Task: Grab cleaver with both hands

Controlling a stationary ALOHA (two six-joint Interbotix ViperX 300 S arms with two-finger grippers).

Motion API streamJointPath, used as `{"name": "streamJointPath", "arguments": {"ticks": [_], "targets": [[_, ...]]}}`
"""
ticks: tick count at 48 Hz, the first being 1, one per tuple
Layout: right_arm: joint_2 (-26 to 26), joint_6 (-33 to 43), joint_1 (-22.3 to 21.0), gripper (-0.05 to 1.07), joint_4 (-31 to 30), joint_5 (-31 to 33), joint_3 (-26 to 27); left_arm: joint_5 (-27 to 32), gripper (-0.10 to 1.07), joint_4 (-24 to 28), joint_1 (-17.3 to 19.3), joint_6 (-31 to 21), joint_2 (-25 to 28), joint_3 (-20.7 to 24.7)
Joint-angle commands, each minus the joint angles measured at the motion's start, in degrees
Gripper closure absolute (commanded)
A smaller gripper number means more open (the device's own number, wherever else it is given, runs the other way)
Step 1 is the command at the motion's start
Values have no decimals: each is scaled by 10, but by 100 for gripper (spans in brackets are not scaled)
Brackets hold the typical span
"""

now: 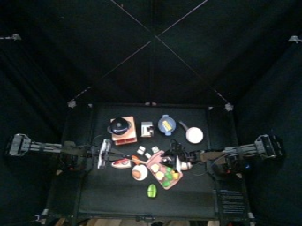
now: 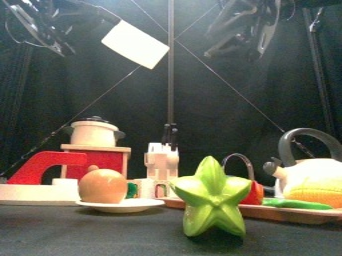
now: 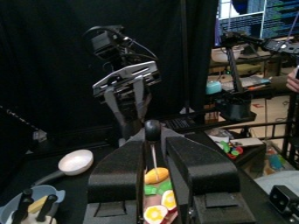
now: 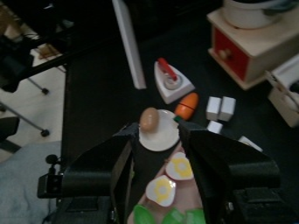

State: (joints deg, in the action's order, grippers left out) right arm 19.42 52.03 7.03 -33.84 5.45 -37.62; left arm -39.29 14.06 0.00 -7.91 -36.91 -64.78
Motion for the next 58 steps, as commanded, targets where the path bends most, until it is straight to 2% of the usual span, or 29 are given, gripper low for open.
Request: {"name": "streamJointPath", "arguments": {"ticks": [1, 14, 28, 46, 50, 58], "targets": [[-23, -4, 3, 23, -6, -14, 33, -10, 42, -4, -4, 1, 11, 22], [-65, -1, 0, 23, -34, -17, 68, -19, 42, -4, -14, 1, 14, 25], [-111, -1, -7, 24, -28, -18, 100, -26, 42, -4, -15, 1, 20, 25], [-118, 0, -6, 25, -26, -18, 108, -26, 42, -4, -14, 2, 19, 22], [-118, 0, -7, 29, -26, -18, 108, -26, 42, -4, -14, 2, 19, 22], [-117, 0, -6, 48, -26, -18, 108, -26, 42, -4, -14, 2, 20, 19]]}}
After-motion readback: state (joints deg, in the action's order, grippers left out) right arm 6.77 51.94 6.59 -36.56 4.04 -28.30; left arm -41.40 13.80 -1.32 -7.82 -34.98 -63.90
